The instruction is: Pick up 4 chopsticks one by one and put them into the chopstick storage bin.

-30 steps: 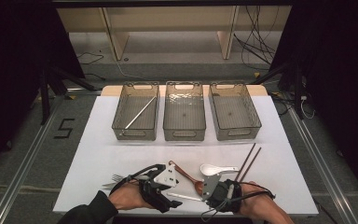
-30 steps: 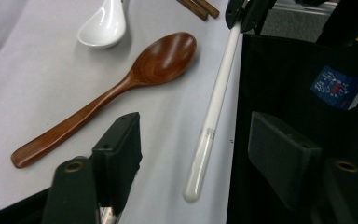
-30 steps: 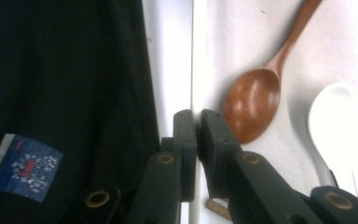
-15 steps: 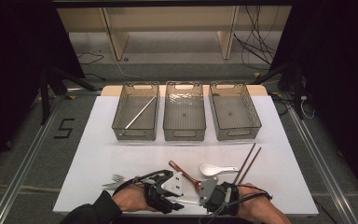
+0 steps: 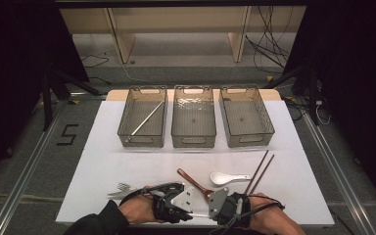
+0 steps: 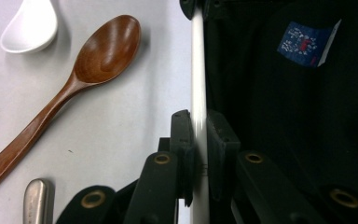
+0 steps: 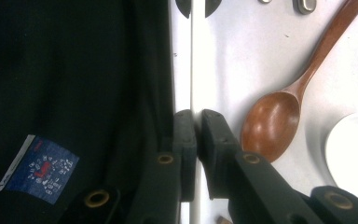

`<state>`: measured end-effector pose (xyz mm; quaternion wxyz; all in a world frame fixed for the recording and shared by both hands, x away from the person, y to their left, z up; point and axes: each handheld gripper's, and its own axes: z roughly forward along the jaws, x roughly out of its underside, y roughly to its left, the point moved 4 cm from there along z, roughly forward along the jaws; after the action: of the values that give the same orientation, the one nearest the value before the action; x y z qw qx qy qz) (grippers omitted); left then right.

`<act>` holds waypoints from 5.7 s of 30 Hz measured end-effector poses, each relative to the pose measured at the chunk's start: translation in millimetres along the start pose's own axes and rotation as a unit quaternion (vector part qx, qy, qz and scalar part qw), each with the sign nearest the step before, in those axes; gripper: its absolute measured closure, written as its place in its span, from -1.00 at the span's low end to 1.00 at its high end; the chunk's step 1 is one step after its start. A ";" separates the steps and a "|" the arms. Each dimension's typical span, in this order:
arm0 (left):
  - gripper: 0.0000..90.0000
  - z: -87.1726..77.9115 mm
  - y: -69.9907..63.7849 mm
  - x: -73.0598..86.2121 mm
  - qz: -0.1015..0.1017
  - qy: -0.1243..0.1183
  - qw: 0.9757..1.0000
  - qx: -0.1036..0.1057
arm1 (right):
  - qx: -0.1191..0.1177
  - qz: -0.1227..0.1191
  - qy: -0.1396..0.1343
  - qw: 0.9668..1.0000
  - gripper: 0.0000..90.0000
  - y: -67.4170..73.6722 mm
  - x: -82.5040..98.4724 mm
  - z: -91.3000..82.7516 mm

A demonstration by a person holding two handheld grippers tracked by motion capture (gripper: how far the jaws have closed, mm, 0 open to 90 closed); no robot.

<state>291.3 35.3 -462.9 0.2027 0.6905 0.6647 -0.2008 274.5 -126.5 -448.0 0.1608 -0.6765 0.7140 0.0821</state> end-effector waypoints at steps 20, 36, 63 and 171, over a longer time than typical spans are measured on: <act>0.84 -38.5 43.6 32.4 -0.112 -0.032 0.988 -0.105 | 0.085 0.155 -0.112 0.978 -0.05 -38.6 26.5 -42.2; 0.84 -70.5 73.7 63.1 -0.227 -0.052 0.955 -0.184 | 0.086 0.191 -0.097 0.973 -0.27 -45.5 44.3 -29.3; 0.84 -123.0 148.1 93.9 -0.357 -0.111 0.890 -0.259 | 0.084 0.226 -0.080 0.967 -0.35 -48.7 62.6 -22.2; -0.55 -125.8 164.3 91.6 -0.428 -0.173 0.852 -0.245 | 0.082 0.229 -0.070 0.967 -0.35 -49.0 63.3 -18.5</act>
<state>459.8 175.2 -405.6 0.3711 0.2192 0.8764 -0.2147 318.9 -195.7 -447.4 0.2420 -0.4722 0.8411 0.1052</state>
